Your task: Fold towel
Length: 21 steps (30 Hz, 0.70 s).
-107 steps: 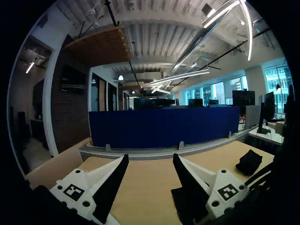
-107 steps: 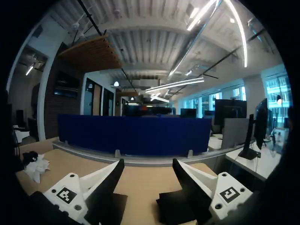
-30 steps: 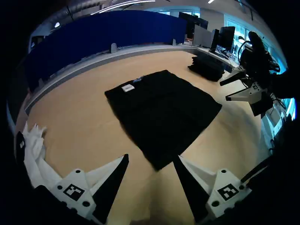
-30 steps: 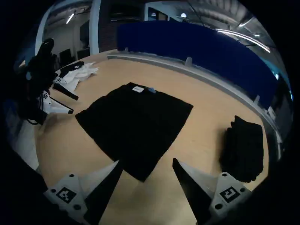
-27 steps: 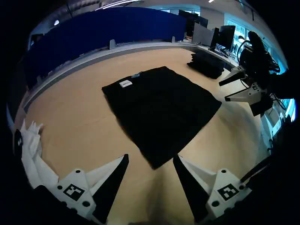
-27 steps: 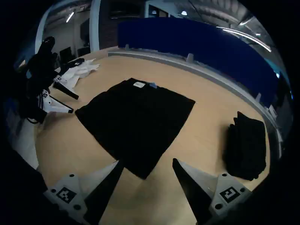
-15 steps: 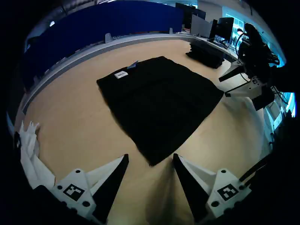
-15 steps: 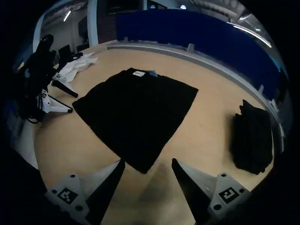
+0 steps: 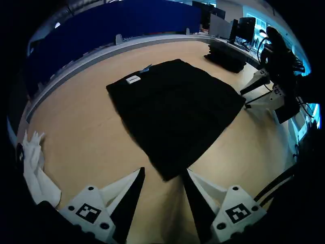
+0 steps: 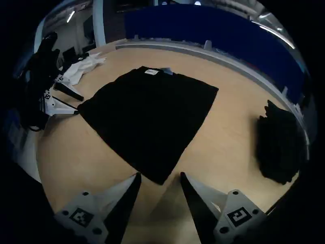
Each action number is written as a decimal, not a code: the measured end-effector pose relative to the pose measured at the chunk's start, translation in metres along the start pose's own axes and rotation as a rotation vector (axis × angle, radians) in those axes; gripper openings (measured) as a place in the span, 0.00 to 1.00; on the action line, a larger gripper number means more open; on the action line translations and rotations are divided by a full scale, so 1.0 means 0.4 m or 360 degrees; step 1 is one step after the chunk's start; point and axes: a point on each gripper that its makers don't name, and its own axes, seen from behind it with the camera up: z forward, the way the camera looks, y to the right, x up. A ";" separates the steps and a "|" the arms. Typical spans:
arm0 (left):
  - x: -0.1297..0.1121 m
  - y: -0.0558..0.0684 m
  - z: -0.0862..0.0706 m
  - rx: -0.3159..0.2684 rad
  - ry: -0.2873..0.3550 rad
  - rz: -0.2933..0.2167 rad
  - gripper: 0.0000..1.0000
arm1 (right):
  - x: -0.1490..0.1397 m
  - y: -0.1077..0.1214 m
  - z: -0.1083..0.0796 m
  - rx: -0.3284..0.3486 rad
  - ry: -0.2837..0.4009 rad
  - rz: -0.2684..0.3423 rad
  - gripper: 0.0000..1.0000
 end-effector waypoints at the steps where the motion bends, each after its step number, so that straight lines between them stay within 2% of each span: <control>1: 0.000 0.002 0.001 0.0000 -0.0001 0.0001 0.59 | 0.000 0.001 0.000 -0.0002 0.0001 -0.0003 0.67; 14: -0.002 0.023 0.005 -0.0001 -0.0027 0.0026 0.34 | -0.002 -0.002 -0.002 0.0010 -0.0012 -0.0023 0.38; 21: -0.002 0.030 0.010 0.0001 -0.0032 0.0008 0.27 | -0.002 -0.008 -0.002 0.0015 -0.0025 -0.0025 0.27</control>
